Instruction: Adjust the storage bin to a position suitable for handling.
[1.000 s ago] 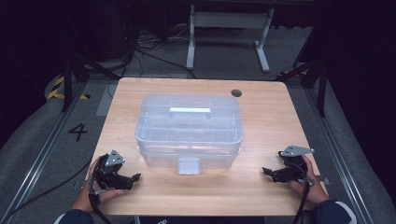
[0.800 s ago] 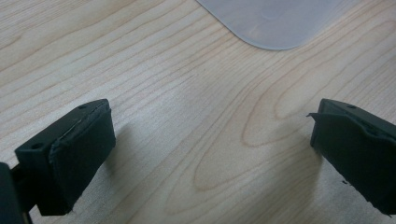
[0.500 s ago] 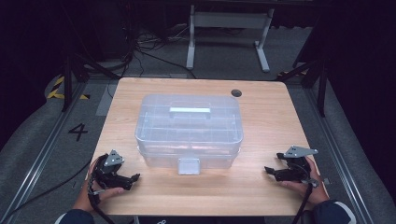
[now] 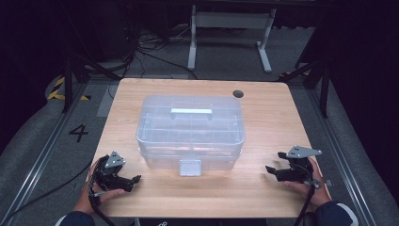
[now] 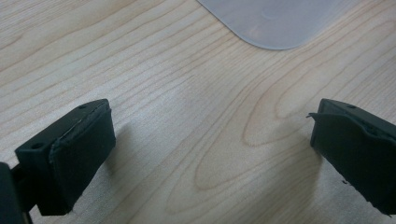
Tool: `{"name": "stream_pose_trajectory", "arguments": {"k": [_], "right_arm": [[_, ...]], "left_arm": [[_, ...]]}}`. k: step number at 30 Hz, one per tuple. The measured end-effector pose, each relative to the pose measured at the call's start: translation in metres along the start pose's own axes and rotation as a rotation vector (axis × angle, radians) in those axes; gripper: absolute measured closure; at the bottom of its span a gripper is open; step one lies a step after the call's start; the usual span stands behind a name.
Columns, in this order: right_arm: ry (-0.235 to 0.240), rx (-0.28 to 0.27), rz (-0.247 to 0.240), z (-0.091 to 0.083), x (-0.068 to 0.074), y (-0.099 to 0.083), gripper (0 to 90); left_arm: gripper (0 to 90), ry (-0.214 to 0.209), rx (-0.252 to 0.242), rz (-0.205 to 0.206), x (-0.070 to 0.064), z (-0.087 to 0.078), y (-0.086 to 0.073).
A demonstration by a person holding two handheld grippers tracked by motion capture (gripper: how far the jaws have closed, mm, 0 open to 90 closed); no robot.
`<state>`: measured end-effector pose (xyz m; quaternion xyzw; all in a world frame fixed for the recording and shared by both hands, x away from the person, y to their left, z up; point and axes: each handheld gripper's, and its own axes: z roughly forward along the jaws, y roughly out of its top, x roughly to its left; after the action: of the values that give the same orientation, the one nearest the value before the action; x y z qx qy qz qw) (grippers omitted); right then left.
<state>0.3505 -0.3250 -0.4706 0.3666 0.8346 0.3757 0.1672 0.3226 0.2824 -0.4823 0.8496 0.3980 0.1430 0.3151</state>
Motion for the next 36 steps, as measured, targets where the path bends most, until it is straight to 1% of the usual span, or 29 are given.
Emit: {"name": "stream_pose_trajectory", "arguments": {"k": [7,9,13,14,15,16,18,20,24,25,28,33,36], "right_arm": [[-0.001,-0.052,-0.011,-0.007,0.002,0.012,21.7],[-0.014,-0.071,-0.023,-0.010,0.002,0.020,22.0],[-0.023,-0.095,-0.035,-0.013,0.003,0.032,22.6],[-0.024,-0.101,-0.039,-0.014,0.003,0.035,22.8],[-0.022,-0.106,-0.040,-0.015,0.004,0.038,23.0],[-0.022,-0.113,-0.043,-0.016,0.004,0.041,23.2],[-0.029,-0.124,-0.060,-0.017,0.006,0.047,23.7],[-0.024,-0.128,-0.063,-0.018,0.006,0.050,23.8],[-0.020,-0.160,-0.072,-0.024,0.006,0.064,25.4],[-0.020,-0.167,-0.072,-0.025,0.006,0.067,25.8],[-0.026,-0.187,-0.083,-0.030,0.005,0.079,26.4],[-0.026,-0.222,-0.113,-0.035,0.007,0.100,27.5],[-0.031,-0.233,-0.136,-0.036,0.010,0.112,27.6]], "left_arm": [[0.3,0.000,0.000,0.000,0.000,0.000,0.000],[0.4,0.004,0.000,0.004,0.000,0.000,0.000],[0.5,0.004,0.000,0.000,0.000,0.000,0.000],[0.5,0.006,0.001,0.003,0.000,0.000,0.000],[0.5,0.004,0.001,-0.003,0.000,0.000,0.000],[0.5,0.006,0.001,0.003,0.000,0.000,0.000],[0.5,0.004,0.000,-0.003,0.000,0.000,0.000],[0.5,0.006,0.002,-0.002,0.000,0.000,0.000],[0.5,0.008,0.002,-0.005,-0.001,0.000,0.000],[0.5,0.012,-0.001,0.002,0.000,0.000,0.000],[0.5,0.014,0.000,0.005,0.000,0.000,0.000],[0.5,0.015,0.000,0.002,0.000,0.000,0.000],[0.5,0.014,-0.002,0.005,0.000,0.000,0.000]]}}
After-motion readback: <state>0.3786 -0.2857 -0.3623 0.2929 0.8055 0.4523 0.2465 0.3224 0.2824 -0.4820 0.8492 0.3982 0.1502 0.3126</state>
